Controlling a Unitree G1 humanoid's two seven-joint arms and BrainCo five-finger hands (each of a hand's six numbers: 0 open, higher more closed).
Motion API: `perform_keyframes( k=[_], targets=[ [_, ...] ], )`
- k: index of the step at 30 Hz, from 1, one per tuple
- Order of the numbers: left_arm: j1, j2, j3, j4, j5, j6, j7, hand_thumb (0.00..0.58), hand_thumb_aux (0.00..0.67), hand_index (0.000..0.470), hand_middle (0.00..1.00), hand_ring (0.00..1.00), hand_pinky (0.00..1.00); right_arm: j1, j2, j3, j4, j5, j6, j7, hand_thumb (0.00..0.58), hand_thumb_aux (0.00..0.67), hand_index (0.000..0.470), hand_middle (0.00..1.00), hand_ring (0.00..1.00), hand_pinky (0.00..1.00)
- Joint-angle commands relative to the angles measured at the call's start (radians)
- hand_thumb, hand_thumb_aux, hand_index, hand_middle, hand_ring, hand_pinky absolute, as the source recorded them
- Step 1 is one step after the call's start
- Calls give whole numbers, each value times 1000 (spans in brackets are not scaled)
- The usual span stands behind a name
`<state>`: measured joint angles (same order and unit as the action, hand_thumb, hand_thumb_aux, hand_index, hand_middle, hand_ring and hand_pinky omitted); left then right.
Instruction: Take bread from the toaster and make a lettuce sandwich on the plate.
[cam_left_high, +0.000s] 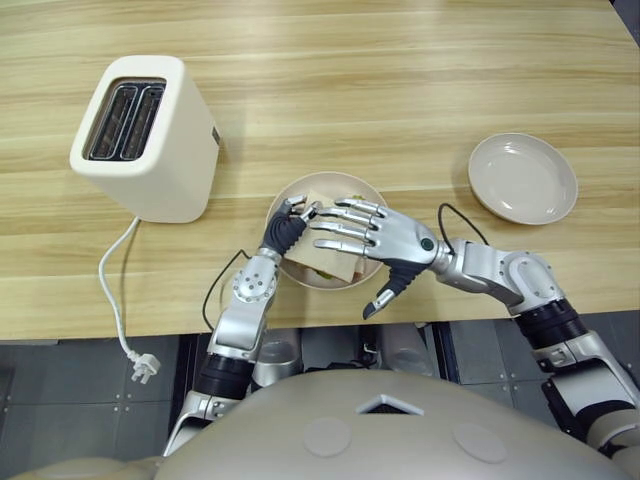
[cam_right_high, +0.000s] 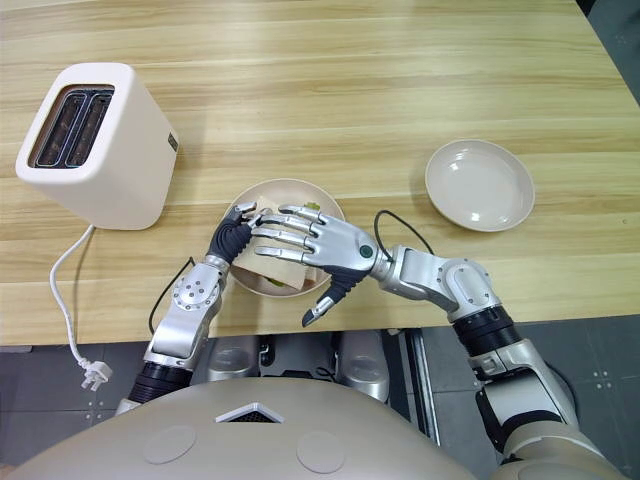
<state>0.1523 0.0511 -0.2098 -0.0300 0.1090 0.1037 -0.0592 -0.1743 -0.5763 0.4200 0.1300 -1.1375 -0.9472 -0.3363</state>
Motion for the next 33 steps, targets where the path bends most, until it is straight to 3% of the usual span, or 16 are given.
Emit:
perform_keyframes(
  k=[1,8,13,14,15,16,17,18,19,20,29,33],
  targets=[
    [-10,5,18,39,10,-8,14,580,670,460,1000,1000,1000,-18,-25,67,78,-21,34,97,0,0,0,0,0,0],
    [-29,-10,25,79,18,-30,47,580,670,460,1000,1000,1000,-44,-56,157,213,7,139,356,0,0,0,0,0,0],
    [-36,-11,33,59,43,-48,81,580,670,460,1000,1000,1000,-67,-73,189,239,51,174,449,0,0,0,0,0,0],
    [-39,-6,36,50,54,-56,90,558,539,370,1000,1000,1000,-71,-75,193,239,60,176,455,0,0,0,0,0,0],
    [-43,-1,43,35,59,-63,95,92,55,38,467,467,467,-76,-76,195,239,68,179,459,0,0,0,0,0,0],
    [-47,2,53,20,57,-69,99,92,55,38,467,467,467,-80,-75,198,239,78,179,462,0,0,0,0,0,0],
    [-51,3,65,2,51,-73,104,0,0,0,157,157,157,-83,-74,200,239,90,179,465,0,0,0,0,0,0],
    [-55,8,79,-21,51,-78,112,0,0,0,75,75,75,-85,-72,203,238,98,179,468,0,0,0,0,0,0],
    [-59,13,91,-42,51,-82,118,0,0,0,75,75,75,-87,-70,206,236,104,178,470,0,0,0,0,0,0],
    [-64,18,108,-68,46,-87,123,0,0,0,0,0,0,-89,-68,209,238,114,176,473,0,0,0,0,0,0],
    [-118,24,297,-262,-53,-103,141,0,0,0,0,0,0,-98,-64,221,257,155,187,480,0,0,0,0,0,0],
    [-108,17,273,-274,-48,-125,111,0,0,0,0,0,0,-114,-45,185,269,186,207,416,0,0,0,0,0,0]
  ],
)
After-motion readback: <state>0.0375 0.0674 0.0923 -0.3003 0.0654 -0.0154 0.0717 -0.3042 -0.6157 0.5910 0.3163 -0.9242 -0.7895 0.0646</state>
